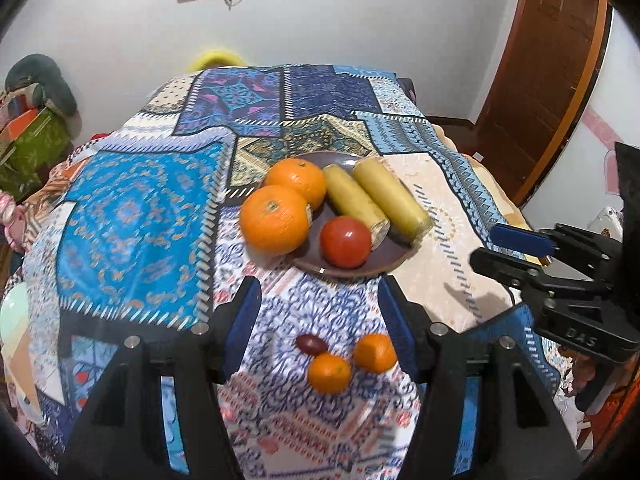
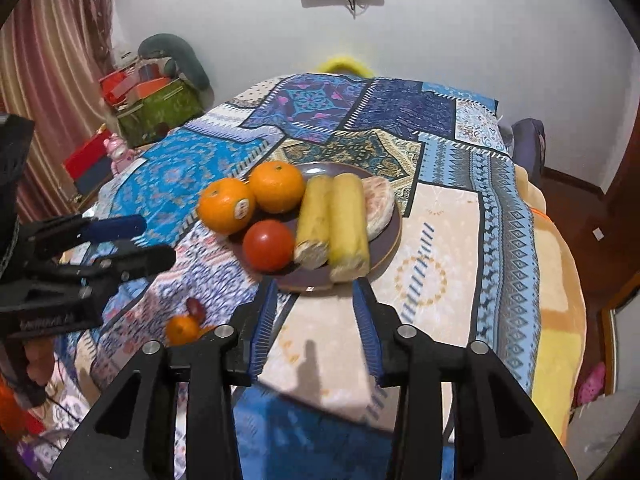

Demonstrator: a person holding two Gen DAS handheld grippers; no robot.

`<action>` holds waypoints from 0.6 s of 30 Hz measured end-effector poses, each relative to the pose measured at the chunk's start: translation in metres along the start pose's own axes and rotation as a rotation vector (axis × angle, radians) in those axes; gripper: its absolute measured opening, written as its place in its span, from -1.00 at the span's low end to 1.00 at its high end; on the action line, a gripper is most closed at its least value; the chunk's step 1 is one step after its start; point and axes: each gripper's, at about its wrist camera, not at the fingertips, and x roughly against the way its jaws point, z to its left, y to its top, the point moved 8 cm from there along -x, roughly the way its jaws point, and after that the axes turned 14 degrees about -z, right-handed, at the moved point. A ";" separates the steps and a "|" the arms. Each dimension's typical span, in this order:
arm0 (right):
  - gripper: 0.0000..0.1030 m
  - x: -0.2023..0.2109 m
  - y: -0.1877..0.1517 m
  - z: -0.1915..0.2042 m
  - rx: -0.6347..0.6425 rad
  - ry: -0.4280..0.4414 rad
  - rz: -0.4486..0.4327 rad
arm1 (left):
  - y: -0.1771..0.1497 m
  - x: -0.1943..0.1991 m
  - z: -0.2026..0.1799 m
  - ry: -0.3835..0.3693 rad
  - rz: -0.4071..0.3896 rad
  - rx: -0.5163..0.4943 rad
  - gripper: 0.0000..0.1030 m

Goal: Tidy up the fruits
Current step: 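Open both tools and withdraw them from the plate toward the small fruits, then grasp a small mandarin with the left tool while the right tool grasps another mandarin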

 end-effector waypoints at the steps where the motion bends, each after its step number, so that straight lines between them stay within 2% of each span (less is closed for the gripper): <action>1: -0.26 0.002 -0.001 0.002 0.002 0.000 0.000 | -0.003 0.003 0.003 0.003 0.003 0.006 0.17; 8: -0.25 0.012 -0.015 0.022 0.000 0.026 0.014 | -0.037 0.010 0.011 0.008 0.063 0.040 0.18; 18: -0.25 0.006 -0.043 0.043 0.023 0.053 0.068 | -0.084 -0.015 0.000 -0.010 0.177 0.035 0.17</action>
